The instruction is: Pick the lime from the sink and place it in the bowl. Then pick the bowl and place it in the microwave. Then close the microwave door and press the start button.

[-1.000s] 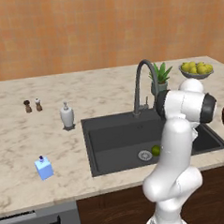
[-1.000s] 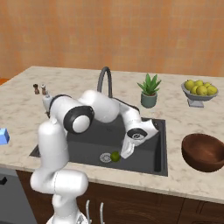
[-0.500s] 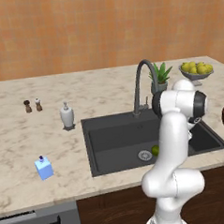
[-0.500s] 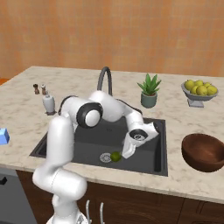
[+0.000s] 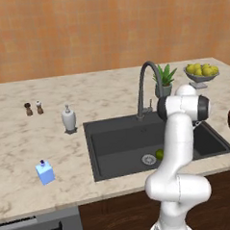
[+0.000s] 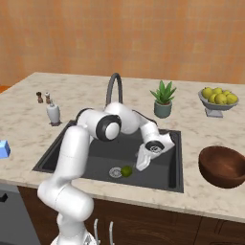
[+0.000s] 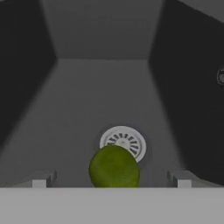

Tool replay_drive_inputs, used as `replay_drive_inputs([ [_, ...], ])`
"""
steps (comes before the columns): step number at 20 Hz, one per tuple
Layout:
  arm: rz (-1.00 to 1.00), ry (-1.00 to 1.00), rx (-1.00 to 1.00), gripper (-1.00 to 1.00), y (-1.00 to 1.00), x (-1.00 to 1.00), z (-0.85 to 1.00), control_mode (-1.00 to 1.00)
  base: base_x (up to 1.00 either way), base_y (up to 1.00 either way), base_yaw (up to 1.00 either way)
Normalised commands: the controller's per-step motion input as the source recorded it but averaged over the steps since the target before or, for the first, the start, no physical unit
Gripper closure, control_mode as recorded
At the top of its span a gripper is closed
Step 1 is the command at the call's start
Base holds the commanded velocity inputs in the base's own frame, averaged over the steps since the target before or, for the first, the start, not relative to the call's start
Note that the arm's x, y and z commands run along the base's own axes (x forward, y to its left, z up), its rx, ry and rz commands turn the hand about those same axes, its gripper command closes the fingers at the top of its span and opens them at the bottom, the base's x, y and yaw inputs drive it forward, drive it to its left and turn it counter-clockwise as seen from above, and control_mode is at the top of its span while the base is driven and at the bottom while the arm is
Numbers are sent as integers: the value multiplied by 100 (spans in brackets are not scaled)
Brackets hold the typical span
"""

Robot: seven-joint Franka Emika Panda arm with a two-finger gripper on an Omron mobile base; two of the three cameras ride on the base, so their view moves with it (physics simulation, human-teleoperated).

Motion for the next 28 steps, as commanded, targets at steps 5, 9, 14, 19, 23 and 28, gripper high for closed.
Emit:
replay_drive_inputs([
  [5,0,0,0,-100,0,9,-47,-100,0,0,0],
  [9,0,0,0,-100,0,11,-28,-100,0,0,0],
  [14,3,2,0,-100,14,-14,-11,-100,0,0,0],
  [19,4,0,0,-100,17,-15,-3,-100,0,0,0],
  [23,1,0,0,-100,23,0,-4,-100,0,0,0],
  [28,0,0,0,-100,20,6,-28,-100,0,0,0],
])
